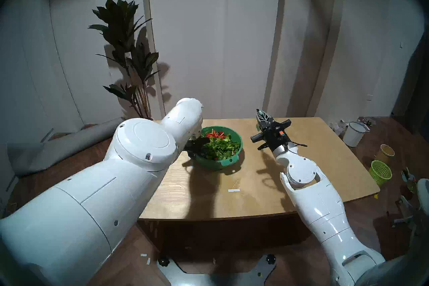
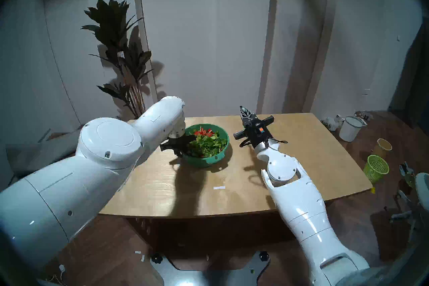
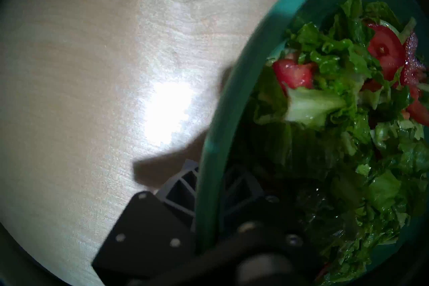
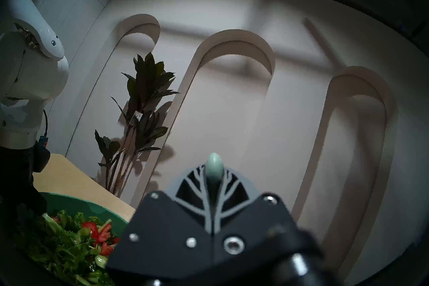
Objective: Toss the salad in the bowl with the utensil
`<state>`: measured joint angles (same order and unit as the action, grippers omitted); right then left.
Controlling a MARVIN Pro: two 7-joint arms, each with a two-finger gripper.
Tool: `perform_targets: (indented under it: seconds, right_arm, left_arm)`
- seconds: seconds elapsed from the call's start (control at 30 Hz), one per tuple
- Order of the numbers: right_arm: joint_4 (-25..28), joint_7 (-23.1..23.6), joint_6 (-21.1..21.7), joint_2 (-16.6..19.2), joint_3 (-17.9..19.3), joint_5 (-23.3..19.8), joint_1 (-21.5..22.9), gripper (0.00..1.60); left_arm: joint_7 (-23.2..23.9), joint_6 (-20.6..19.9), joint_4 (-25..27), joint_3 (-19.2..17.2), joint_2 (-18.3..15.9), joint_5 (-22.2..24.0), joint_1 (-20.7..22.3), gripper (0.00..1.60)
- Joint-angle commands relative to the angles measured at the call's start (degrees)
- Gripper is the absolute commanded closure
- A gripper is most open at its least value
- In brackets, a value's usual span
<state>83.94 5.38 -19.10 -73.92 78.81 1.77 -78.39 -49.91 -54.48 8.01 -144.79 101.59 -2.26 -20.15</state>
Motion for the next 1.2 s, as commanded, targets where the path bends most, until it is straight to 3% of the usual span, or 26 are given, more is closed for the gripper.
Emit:
perform_targets:
  seconds: [0.0,0.23,0.37,0.5,0.77,0.87,1.17]
  right_arm:
    - [1.6,0.3,0.1,-0.8,0.1,-0.7,3.0,1.60]
    - [1.0,0.5,0.5,-3.0,0.0,-3.8,4.7,1.60]
    - [0.6,0.7,1.1,-5.4,0.7,-8.2,6.0,1.60]
    - [-2.7,0.6,3.3,-7.3,2.3,-13.2,8.0,1.60]
    - [-9.6,1.4,6.9,-9.4,2.4,-18.0,9.8,1.60]
    - [-12.7,2.7,8.6,-10.5,1.3,-19.3,10.9,1.60]
    - [-14.2,6.0,11.7,-10.9,-1.8,-19.6,14.3,1.60]
  left_arm:
    - [-1.8,-0.5,-1.1,0.1,0.2,-0.4,-2.0,1.60]
    - [-1.7,-0.5,-1.1,-0.2,0.2,-0.7,-2.0,1.60]
    - [-1.5,-0.5,-1.1,-0.3,0.2,-0.8,-1.9,1.60]
    - [-1.3,-0.5,-1.1,-0.5,0.2,-1.0,-1.8,1.60]
    - [-1.5,-0.5,-1.2,-0.8,0.2,-1.3,-1.9,1.60]
    - [-1.5,-0.5,-1.2,-0.9,0.2,-1.5,-1.9,1.60]
    - [-1.5,-0.5,-1.2,-1.2,0.2,-1.8,-1.8,1.60]
